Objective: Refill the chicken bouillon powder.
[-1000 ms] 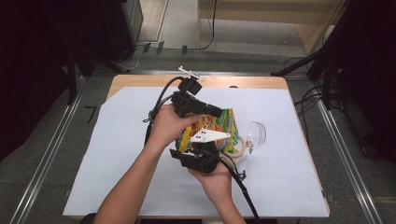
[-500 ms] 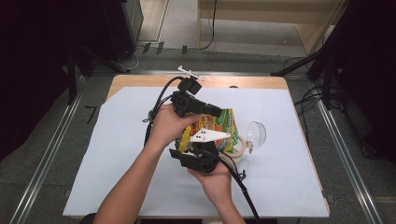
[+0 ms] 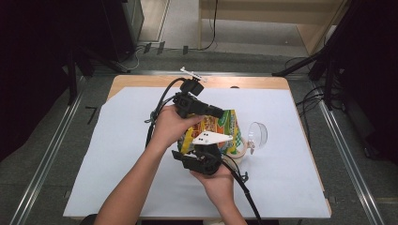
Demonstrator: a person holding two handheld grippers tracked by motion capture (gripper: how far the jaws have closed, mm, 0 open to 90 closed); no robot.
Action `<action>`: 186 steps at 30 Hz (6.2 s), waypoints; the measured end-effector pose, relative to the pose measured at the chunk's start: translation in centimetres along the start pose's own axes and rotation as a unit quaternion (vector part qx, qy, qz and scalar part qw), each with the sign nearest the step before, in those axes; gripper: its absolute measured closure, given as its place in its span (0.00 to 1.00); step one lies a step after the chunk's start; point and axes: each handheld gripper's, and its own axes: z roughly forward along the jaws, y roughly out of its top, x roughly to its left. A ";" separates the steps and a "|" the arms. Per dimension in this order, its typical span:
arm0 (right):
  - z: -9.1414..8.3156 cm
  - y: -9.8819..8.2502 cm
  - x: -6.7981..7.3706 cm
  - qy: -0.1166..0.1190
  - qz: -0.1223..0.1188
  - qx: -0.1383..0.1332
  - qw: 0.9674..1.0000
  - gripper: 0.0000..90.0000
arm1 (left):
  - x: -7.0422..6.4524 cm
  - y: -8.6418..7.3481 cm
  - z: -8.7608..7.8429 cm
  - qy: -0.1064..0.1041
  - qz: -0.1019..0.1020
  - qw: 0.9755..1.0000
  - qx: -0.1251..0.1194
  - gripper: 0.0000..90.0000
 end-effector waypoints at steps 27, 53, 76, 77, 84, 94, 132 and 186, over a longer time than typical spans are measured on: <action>0.1 0.2 -0.2 0.003 -0.006 0.000 1.000 0.78 | -0.3 0.0 -0.2 0.016 0.007 1.000 -0.003 0.88; -0.3 0.7 -0.7 0.004 0.006 -0.022 1.000 0.77 | -0.1 1.8 0.6 0.022 -0.017 0.999 0.029 0.88; -0.4 0.7 -1.2 -0.001 0.000 -0.021 1.000 0.76 | -0.5 1.8 0.6 0.040 0.001 0.999 0.012 0.89; -0.4 0.8 -1.2 -0.001 0.000 -0.020 1.000 0.76 | -0.5 1.8 0.6 0.041 0.002 0.999 0.011 0.89; 0.1 1.5 -1.6 -0.004 -0.004 -0.020 1.000 0.76 | -0.2 2.3 0.0 0.047 0.004 0.999 -0.005 0.89; 0.4 2.1 -2.0 0.000 0.001 -0.020 1.000 0.76 | 0.1 2.8 0.1 0.054 0.005 0.999 -0.003 0.89; -0.4 2.2 -2.4 -0.008 -0.004 -0.022 1.000 0.76 | -0.2 3.5 0.7 0.052 0.010 0.999 0.003 0.89; 0.1 0.5 -2.0 0.004 -0.009 -0.010 1.000 0.70 | 0.3 1.8 0.7 0.035 0.002 0.999 0.035 0.89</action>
